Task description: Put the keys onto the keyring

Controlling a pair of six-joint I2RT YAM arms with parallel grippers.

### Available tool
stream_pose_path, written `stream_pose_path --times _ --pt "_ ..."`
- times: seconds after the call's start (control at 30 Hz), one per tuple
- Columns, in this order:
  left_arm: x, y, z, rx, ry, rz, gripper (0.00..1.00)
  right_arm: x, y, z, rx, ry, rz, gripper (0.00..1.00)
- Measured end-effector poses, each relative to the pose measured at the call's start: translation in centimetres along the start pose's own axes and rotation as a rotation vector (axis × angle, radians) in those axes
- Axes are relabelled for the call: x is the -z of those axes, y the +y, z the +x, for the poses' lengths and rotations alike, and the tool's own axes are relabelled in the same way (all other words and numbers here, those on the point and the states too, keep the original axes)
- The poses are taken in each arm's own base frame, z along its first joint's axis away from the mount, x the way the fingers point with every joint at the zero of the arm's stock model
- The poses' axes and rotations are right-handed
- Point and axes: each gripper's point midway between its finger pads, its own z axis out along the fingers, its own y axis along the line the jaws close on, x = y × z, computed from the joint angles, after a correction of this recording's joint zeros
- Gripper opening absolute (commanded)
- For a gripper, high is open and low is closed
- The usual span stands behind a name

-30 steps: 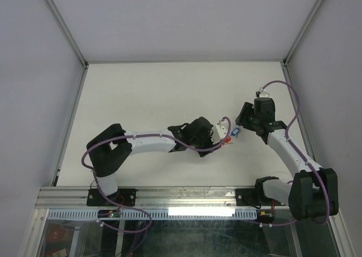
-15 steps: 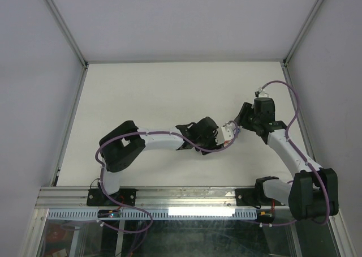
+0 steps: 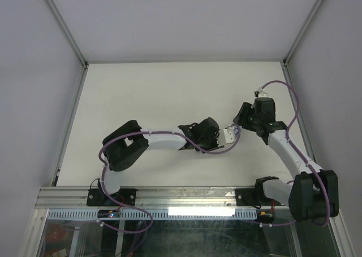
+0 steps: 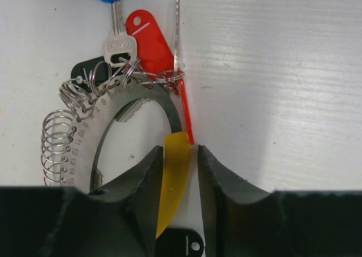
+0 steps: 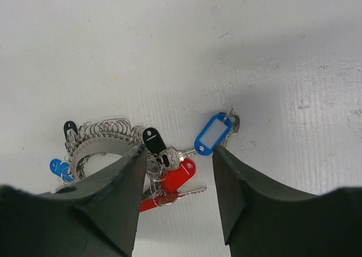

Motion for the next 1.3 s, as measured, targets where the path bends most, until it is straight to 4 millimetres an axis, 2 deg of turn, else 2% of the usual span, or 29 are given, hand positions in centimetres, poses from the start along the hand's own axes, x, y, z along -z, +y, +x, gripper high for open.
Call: stream_pose_path --times 0.27,0.4,0.7,0.9,1.03,1.1,1.2,1.3 --pt "0.6 -0.3 0.9 -0.016 0.014 0.001 0.00 0.2 0.2 -0.1 0.000 -0.004 -0.009 0.53" --pt "2.0 -0.8 2.3 -0.001 0.035 -0.006 0.00 0.2 0.3 0.0 0.000 -0.001 -0.015 0.53" --pt "6.4 -2.1 6.5 0.097 0.088 -0.055 0.00 0.3 0.9 0.2 0.000 0.015 -0.051 0.52" --pt "7.6 -2.4 7.0 0.138 0.075 -0.069 0.00 0.3 2.4 1.3 0.005 0.051 -0.150 0.51" --pt "7.5 -2.6 7.2 0.155 0.071 -0.070 0.25 0.4 2.9 2.1 0.005 0.082 -0.191 0.50" --pt "7.6 -2.7 7.3 0.164 0.067 -0.072 0.33 0.4 3.1 2.2 0.008 0.087 -0.202 0.51" --pt "8.4 -2.8 7.1 0.186 0.045 -0.078 0.38 0.5 3.2 2.3 0.016 0.092 -0.215 0.51" --pt "9.9 -2.4 5.5 0.200 -0.017 -0.100 0.40 0.6 3.3 2.4 0.021 0.095 -0.222 0.50"
